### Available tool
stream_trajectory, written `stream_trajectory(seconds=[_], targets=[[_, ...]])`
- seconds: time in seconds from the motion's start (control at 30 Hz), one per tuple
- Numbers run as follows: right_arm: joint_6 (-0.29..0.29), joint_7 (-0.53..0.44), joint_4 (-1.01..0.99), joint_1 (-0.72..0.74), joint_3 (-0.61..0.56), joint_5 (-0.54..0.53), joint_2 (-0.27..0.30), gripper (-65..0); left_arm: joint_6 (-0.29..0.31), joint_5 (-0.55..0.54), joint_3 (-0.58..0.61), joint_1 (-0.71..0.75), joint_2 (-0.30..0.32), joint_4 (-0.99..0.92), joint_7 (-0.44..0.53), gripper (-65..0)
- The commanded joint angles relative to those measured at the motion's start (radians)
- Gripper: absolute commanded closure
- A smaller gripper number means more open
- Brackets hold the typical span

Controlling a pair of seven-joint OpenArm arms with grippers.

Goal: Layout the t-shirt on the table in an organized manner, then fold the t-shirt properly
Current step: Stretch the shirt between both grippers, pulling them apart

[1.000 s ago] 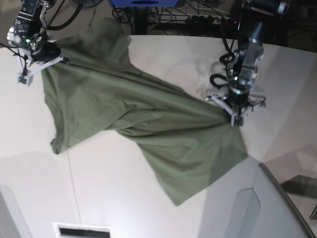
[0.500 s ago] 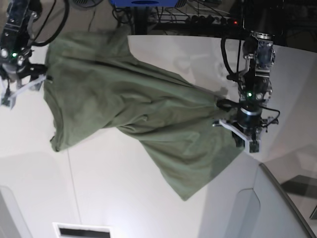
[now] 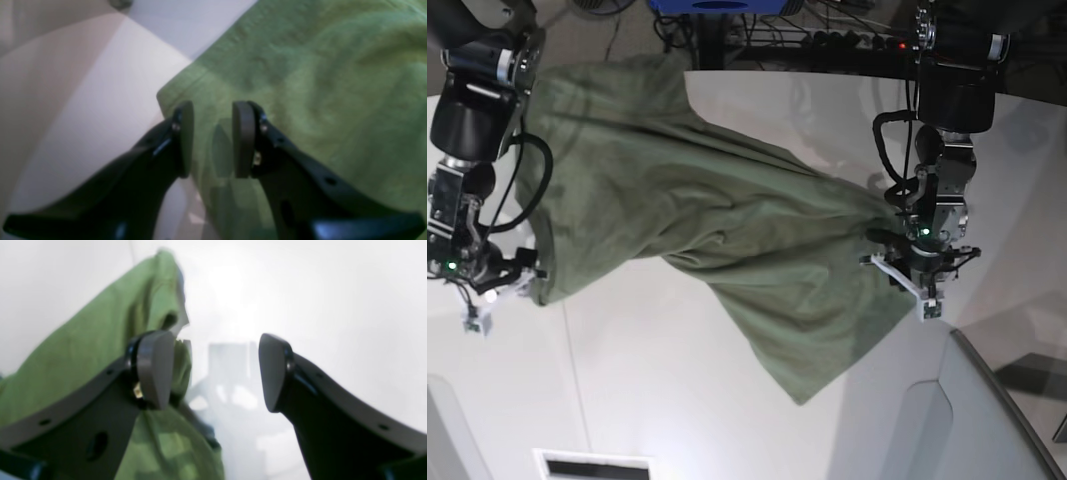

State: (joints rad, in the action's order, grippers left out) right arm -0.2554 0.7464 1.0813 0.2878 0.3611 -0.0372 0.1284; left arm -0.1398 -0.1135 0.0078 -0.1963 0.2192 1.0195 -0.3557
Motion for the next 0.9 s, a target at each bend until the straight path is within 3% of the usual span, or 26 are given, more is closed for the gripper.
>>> stream_trajectory(seconds=[0.0,0.17,0.47,0.67,0.87], targets=[[-0.002,-0.031,-0.017,0.04,0.003,-0.003,0.009,-36.9,-0.008,0.001,-0.004,-0.012,0.012,0.012,0.02,-17.4],[-0.003,-0.077,-0.089,0.083,-0.001,-0.003,0.001,-36.9,-0.008,0.001,-0.01,-0.004,0.013,0.009,0.02,-17.4],[-0.005,-0.067,-0.085,0.118,-0.003,-0.005,-0.02,-36.9,-0.008,0.001,-0.01,-0.004,0.049,-0.098,0.022,-16.8],[-0.005,-0.077,-0.109,0.133,-0.004,-0.005,-0.04,-36.9,-0.008,0.001,-0.012,0.065,0.049,-0.12,0.154,-13.8],[-0.005,-0.15,-0.224,0.155,-0.004,-0.005,-0.04,-36.6,-0.008,0.001,-0.015,0.11,0.049,-0.12,0.168,-13.8]])
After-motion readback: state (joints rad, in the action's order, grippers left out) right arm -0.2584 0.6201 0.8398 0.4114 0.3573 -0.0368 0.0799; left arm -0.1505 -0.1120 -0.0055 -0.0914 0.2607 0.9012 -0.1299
